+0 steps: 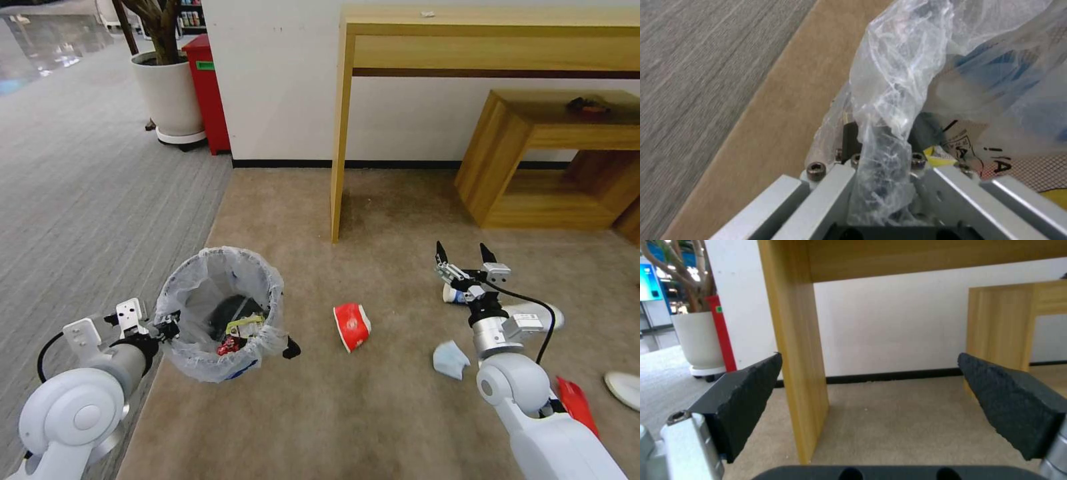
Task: Pick up the trash bin and place the garbage on the floor into it.
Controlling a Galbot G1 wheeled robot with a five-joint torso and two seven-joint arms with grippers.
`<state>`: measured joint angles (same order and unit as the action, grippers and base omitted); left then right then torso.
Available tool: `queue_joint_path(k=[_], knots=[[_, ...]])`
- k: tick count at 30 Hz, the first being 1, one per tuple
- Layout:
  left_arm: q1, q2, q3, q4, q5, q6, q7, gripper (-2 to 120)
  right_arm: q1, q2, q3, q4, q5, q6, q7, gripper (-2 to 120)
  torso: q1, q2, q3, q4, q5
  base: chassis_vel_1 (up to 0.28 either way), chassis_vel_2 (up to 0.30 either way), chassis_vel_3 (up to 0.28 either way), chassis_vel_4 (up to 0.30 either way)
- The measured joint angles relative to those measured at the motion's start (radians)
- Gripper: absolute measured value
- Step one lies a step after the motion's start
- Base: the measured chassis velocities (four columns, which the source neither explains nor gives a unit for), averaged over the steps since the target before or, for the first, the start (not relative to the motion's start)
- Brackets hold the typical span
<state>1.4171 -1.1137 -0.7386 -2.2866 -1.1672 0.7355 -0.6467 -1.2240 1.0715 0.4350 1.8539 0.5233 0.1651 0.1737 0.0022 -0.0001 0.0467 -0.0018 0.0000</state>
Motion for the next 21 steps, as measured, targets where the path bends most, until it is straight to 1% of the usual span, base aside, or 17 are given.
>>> queue_joint_path(k=[2,4,6,7,9,14,16,17,18,19,21], knots=[[0.000,0.000,-0.001,0.000,0.000,0.000,0.000,0,0.000,-0.001,-0.001,0.000,0.000,0.000,0.000,100,0.000,0.000,0.000,0.0002,0.0006,-0.258,0.247,0.248,-0.252],[0.000,0.000,-0.002,-0.001,-0.001,0.000,0.000,0,0.003,-0.002,-0.004,-0.001,0.000,0.002,0.001,100,0.000,0.000,0.000,0.0001,-0.0007,-0.239,0.211,0.215,-0.234],[0.001,0.000,-0.003,-0.001,-0.002,0.000,0.001,0,0.003,-0.002,-0.006,-0.001,0.000,0.002,0.001,100,0.000,0.000,0.000,0.0002,-0.0005,-0.168,0.192,0.187,-0.155],[0.002,0.001,-0.005,-0.004,-0.002,0.000,0.002,0,0.004,-0.002,-0.010,-0.002,-0.001,0.003,0.002,100,0.000,0.000,0.000,0.0001,0.0003,-0.168,0.122,0.137,-0.155],[0.004,0.001,-0.006,-0.005,-0.002,0.000,0.002,0,0.006,-0.002,-0.012,-0.003,-0.002,0.003,0.004,100,0.000,0.000,0.000,0.0002,0.0003,-0.113,0.053,0.065,-0.091],[0.013,0.003,-0.015,-0.014,-0.003,0.000,0.005,0,0.010,-0.009,-0.038,-0.003,-0.015,-0.019,0.024,100,0.000,0.000,0.000,0.0002,0.0000,-0.007,0.011,0.013,-0.007],[0.018,0.005,-0.022,-0.020,-0.004,0.000,0.007,0,0.016,-0.021,-0.057,-0.006,-0.019,-0.060,0.034,100,0.000,0.000,0.000,0.0001,0.0000,0.000,0.000,0.000,0.000],[0.020,0.006,-0.024,-0.023,-0.005,0.000,0.008,0,0.018,-0.030,-0.064,-0.008,-0.019,-0.097,0.028,100,0.000,0.000,0.000,0.0001,0.0001,0.000,0.000,0.000,0.000],[0.020,0.006,-0.024,-0.023,-0.005,0.000,0.008,0,0.018,-0.030,-0.064,-0.008,-0.019,-0.097,0.028,100,0.000,0.000,0.000,0.0001,0.0001,0.000,0.000,0.000,0.000],[0.023,0.006,-0.027,-0.028,-0.005,0.000,0.008,0,0.019,-0.046,-0.071,-0.008,-0.016,-0.184,-0.002,100,0.000,0.000,0.000,0.0002,0.0000,0.000,0.000,0.000,0.000],[0.027,0.007,-0.031,-0.033,-0.005,0.000,0.008,0,0.023,-0.067,-0.086,-0.007,-0.004,-0.291,-0.032,100,0.000,0.000,0.000,0.0002,0.0000,0.000,0.000,0.000,0.000]])
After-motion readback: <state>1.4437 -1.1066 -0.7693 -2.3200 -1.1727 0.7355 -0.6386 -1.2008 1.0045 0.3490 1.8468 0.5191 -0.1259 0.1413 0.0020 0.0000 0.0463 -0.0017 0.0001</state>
